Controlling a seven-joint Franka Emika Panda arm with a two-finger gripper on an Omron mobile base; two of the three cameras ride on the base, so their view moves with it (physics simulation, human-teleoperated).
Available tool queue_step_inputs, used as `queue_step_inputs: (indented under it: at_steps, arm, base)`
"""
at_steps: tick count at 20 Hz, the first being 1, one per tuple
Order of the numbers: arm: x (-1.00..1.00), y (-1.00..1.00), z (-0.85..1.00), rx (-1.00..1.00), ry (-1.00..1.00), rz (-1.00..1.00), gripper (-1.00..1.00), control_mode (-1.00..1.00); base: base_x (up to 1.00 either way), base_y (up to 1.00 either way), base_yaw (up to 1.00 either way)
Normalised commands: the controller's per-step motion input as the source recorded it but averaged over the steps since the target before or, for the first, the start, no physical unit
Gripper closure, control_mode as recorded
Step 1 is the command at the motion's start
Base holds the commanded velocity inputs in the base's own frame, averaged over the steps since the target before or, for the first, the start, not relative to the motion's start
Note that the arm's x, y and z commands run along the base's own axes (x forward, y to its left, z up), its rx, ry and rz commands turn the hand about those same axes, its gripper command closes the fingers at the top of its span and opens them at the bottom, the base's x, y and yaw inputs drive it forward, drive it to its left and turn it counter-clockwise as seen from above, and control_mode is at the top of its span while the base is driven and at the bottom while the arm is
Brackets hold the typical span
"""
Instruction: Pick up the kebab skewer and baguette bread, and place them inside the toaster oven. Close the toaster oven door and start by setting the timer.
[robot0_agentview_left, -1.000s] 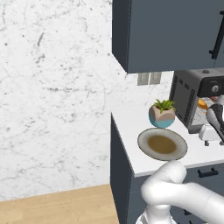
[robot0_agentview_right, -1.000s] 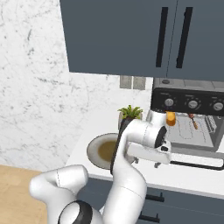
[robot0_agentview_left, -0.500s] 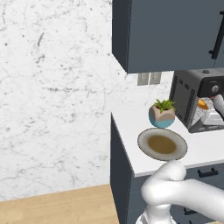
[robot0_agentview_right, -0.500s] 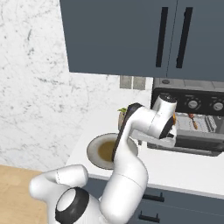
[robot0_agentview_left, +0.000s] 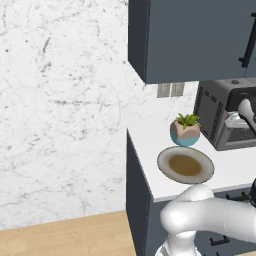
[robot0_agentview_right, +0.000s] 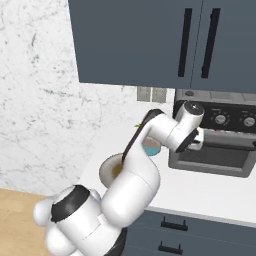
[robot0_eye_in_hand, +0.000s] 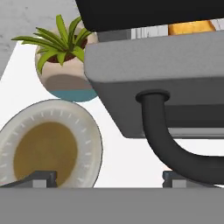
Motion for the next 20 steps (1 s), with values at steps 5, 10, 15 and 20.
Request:
queue_step_inputs:
  at_steps: [5, 10, 15, 20]
  arm:
    - [0.33, 0.05, -0.04, 0.00, -0.26, -0.02, -1.00, -1.00]
    - [0.21, 0.00, -0.11, 0.00, -0.21, -0.02, -1.00, -1.00]
    - [0.00, 0.00, 0.06, 0.00, -0.10, 0.00, -1.00, -1.00]
    - [-0.21, -0.12, 0.32, 0.00, -0.02, 0.00, -1.00, -1.00]
  base:
    - [0.00, 0.00, 0.00]
    - [0.00, 0.00, 0.00]
    - [0.00, 0.00, 0.00]
    - [0.00, 0.00, 0.00]
